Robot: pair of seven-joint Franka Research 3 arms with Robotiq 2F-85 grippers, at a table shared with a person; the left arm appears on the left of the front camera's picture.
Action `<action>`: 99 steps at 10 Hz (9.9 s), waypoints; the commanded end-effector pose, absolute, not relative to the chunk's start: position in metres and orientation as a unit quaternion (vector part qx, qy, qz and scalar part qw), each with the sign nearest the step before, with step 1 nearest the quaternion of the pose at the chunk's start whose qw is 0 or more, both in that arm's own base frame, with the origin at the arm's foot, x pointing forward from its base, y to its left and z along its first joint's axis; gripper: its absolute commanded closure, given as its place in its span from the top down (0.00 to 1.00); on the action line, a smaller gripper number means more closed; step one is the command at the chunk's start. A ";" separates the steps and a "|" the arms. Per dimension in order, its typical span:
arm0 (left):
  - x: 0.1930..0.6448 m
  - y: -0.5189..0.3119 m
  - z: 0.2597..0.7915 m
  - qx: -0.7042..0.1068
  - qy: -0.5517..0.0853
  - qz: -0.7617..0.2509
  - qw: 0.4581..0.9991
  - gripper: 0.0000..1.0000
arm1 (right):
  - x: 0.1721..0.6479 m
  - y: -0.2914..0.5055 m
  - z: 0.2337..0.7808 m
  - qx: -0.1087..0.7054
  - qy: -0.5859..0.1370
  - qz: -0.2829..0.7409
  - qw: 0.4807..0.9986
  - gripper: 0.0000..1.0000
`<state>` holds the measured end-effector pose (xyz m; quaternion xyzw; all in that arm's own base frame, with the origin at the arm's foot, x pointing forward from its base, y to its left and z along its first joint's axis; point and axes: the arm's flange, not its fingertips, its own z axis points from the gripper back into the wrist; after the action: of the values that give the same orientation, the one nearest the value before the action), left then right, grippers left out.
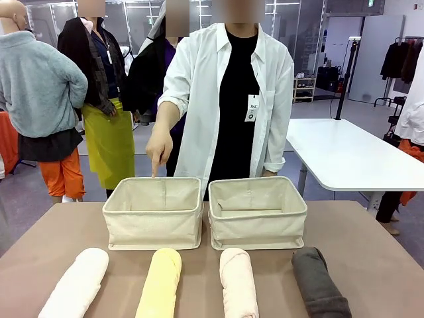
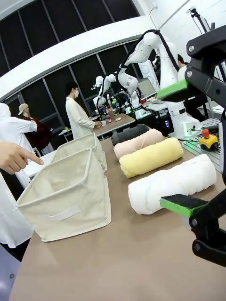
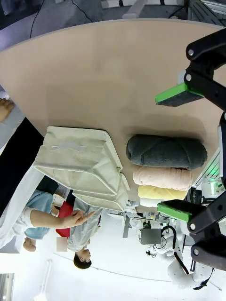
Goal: Divide the towels into two baskets.
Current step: Pick up one hotel-folded towel and place it in the Fabric basket indicated by the person, then pick up one hotel-folded towel from the bottom of the table and place it in the Fabric basket indicated by the person.
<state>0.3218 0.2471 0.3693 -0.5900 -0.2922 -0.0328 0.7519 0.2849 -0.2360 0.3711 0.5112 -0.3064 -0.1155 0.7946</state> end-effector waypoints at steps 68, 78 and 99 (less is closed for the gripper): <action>0.336 -0.078 0.544 0.068 -0.160 -0.651 0.739 0.30 | 0.285 -0.238 0.373 0.513 -0.312 -0.114 0.791 1.00; 0.493 -0.242 0.537 0.181 -0.075 -0.738 0.645 0.30 | 0.285 -0.238 0.373 0.513 -0.312 -0.114 0.791 1.00; 0.569 -0.279 0.470 0.198 -0.056 -0.723 0.660 1.00 | 0.285 -0.238 0.373 0.513 -0.312 -0.114 0.791 1.00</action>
<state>0.5668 -0.2839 0.4631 0.2048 -0.0625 -0.7176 0.6627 0.2862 -0.2388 0.3712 0.5096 -0.3044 -0.1169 0.7963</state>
